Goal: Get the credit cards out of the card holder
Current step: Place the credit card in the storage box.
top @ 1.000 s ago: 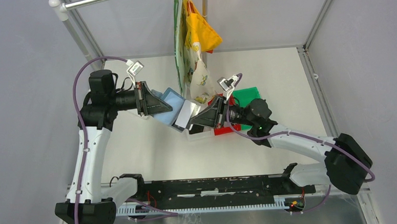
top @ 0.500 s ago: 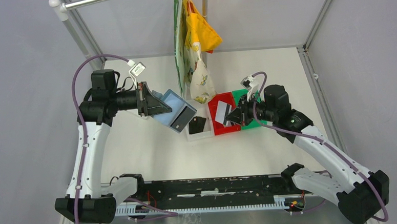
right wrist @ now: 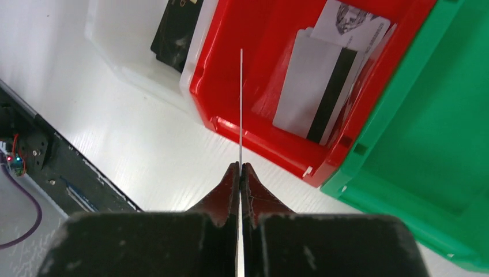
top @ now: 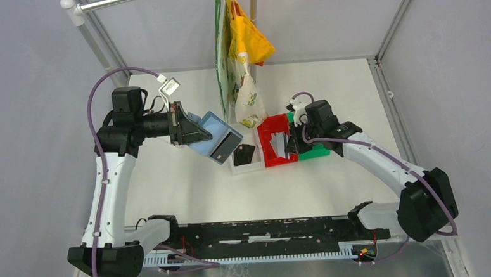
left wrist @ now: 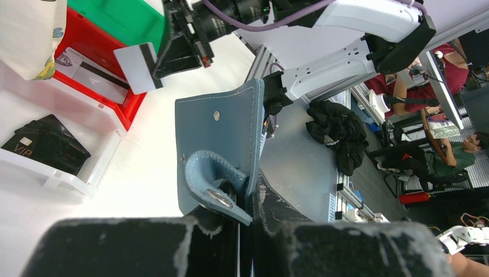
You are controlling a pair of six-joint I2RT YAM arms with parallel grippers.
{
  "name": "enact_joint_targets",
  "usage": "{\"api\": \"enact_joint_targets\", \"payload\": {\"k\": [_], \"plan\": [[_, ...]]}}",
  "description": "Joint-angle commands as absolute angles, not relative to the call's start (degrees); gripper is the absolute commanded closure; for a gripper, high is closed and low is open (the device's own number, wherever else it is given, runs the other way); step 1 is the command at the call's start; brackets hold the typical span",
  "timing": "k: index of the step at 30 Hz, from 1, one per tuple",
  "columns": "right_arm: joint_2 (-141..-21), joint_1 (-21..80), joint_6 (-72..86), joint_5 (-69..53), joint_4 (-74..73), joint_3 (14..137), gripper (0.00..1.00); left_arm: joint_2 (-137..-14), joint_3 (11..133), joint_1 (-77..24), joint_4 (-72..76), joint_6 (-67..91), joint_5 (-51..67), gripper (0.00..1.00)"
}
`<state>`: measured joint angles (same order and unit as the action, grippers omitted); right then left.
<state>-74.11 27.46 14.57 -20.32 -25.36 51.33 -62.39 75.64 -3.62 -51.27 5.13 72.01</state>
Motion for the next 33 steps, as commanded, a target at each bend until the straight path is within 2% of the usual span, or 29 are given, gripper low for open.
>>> {"api": "enact_joint_targets", "payload": {"k": [1,10,15,22,30,33], "plan": [[-79.2,27.3,12.6,-17.5,-23.1,56.8,1.0,-60.7,79.0,-3.4,-51.0,2.9,74.4,0.98],[-88.5,29.5,11.8,-12.0,-23.9,60.4,1.0,-60.6,79.3,-3.5,-51.0,2.9,74.9,0.98],[-89.6,31.6,11.3,-6.1,-25.3,61.6,1.0,-60.9,79.3,-3.5,-51.0,2.7,75.1,0.98],[-90.6,32.4,10.9,-3.9,-26.0,62.6,1.0,-60.7,79.1,-3.4,-51.0,2.6,75.4,0.98],[-89.0,33.0,10.7,-2.2,-25.9,63.3,0.84,-60.6,79.1,-3.5,-50.9,2.6,75.7,0.98],[-87.8,33.0,11.1,-0.6,-25.6,63.2,0.83,-60.7,79.1,-3.5,-51.0,2.5,76.3,0.98]]}}
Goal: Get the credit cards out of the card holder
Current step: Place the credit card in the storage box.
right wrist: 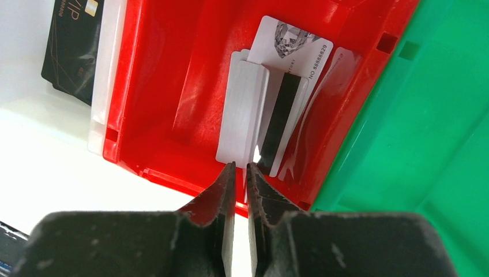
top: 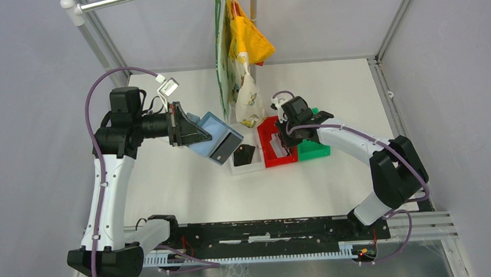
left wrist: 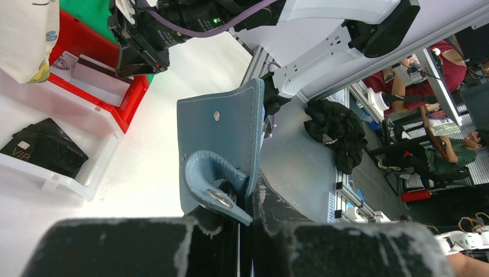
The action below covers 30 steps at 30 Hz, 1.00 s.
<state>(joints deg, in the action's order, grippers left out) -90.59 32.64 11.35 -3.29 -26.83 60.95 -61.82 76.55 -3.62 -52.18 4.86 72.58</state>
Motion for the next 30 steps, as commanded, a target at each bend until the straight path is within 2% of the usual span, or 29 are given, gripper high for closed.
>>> {"api": "enact_joint_targets", "payload": {"k": [1,5,10,14,18,19,22,30], "plan": [[-87.4,33.0,11.2,-0.4,-25.7,63.4,0.83,-60.8,79.2,-3.5,-51.0,2.6,76.4,0.98],[-85.3,33.5,12.0,3.9,-26.3,64.1,0.83,-60.6,79.1,-3.5,-51.0,2.6,76.4,0.98],[-80.3,35.5,12.4,4.6,-26.3,66.6,0.7,-60.6,79.1,-3.5,-51.0,2.5,76.6,0.98],[-73.6,35.7,11.4,-6.3,-21.2,67.7,0.41,-60.5,78.8,-3.4,-50.9,2.3,76.8,0.98],[-68.9,36.0,8.8,-27.5,-16.4,69.7,0.12,-60.1,78.0,-3.5,-51.1,1.1,77.0,0.98],[-68.6,36.4,8.2,-31.7,-15.8,70.4,0.07,-60.0,77.7,-3.5,-51.2,0.9,77.4,0.98],[-67.9,39.3,6.9,-38.4,-14.7,72.2,0.02,-59.5,76.5,-3.5,-51.6,-0.3,78.9,0.97],[-73.2,46.8,8.1,-43.1,-12.9,78.1,0.02,-57.1,75.8,-6.9,-57.3,-10.8,76.9,0.97]]}}
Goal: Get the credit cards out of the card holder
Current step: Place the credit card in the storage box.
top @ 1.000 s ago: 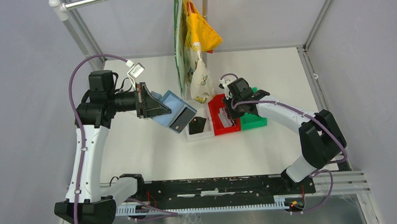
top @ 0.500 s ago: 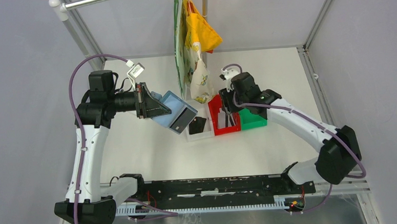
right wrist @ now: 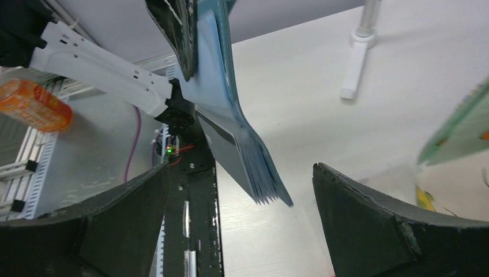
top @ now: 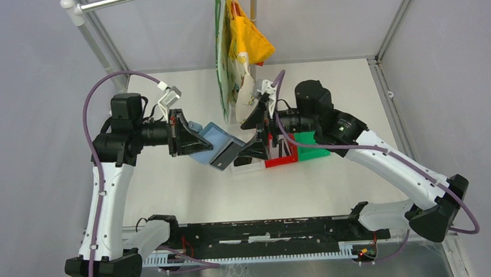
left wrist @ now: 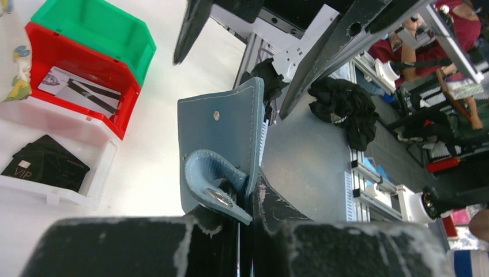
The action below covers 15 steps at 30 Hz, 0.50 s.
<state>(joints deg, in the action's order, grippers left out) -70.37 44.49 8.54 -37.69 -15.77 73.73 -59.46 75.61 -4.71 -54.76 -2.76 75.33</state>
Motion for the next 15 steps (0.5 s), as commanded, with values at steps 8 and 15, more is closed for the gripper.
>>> {"api": "enact_joint_targets", "payload": {"k": [8,15], "plan": [[-79.4,52.4,2.7,-44.8,-20.5,86.0,0.12,-58.4,77.7,-13.6,-68.9,-23.4,72.4,0.97],[-80.1,55.7,-1.1,-44.8,-24.1,87.3,0.37,-58.2,78.2,-14.8,-69.2,-24.4,70.7,0.98]]}}
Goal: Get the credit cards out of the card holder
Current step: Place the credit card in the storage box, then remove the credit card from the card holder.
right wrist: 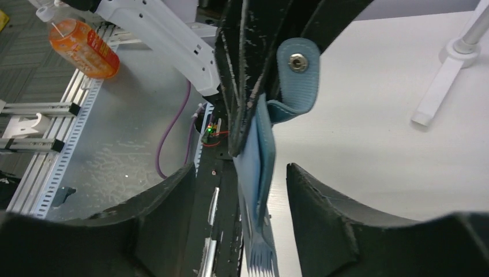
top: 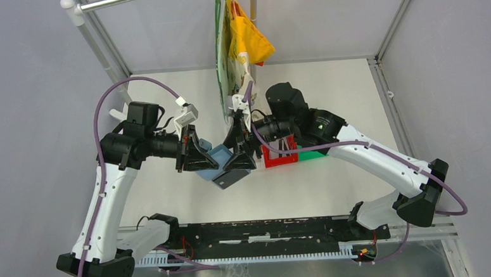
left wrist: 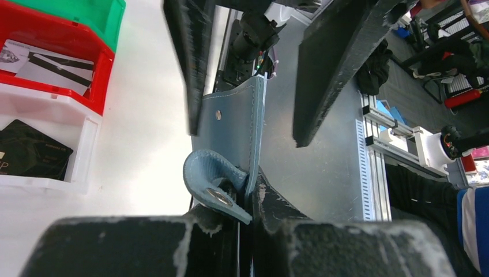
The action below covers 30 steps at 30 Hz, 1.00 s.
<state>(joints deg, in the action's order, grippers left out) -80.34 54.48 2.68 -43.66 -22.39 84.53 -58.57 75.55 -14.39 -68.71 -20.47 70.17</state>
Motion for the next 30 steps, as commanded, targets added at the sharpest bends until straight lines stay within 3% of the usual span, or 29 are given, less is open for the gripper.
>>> {"api": "enact_joint_targets", "payload": {"k": [1,7,13,15,16,17,21,23,30], "plan": [[-80.0,55.8,-1.3,-44.7,-24.3,87.3,0.41,-58.2,78.3,-14.8,-69.2,-24.6,70.7,0.98],[-80.3,56.2,-0.8,-44.1,-23.9,87.4,0.62,-58.6,79.1,-15.2,-70.2,-25.0,73.8,0.98],[-80.5,56.1,2.4,-41.5,-22.2,87.4,0.98,-58.4,79.7,-15.9,-70.8,-25.6,74.1,0.98],[-80.2,56.1,3.9,-39.7,-20.8,87.0,1.0,-58.4,80.0,-15.9,-70.9,-25.5,73.7,0.96],[-79.9,56.1,5.1,-38.6,-19.8,86.6,1.0,-58.6,80.2,-15.9,-71.0,-25.3,73.5,0.9],[-79.5,56.0,6.1,-37.9,-18.3,86.1,1.0,-58.7,80.3,-15.9,-70.6,-24.5,73.3,0.76],[-75.2,55.2,14.0,-37.2,-7.5,80.4,1.0,-58.5,79.9,-15.9,-67.0,-19.5,72.6,0.08],[-72.0,54.6,18.8,-36.6,0.3,76.2,1.0,-57.8,78.8,-15.9,-64.2,-16.3,72.6,0.02],[-65.2,52.9,30.9,-32.6,18.2,66.5,1.0,-52.6,73.5,-15.9,-50.1,-3.8,71.8,0.02]]}}
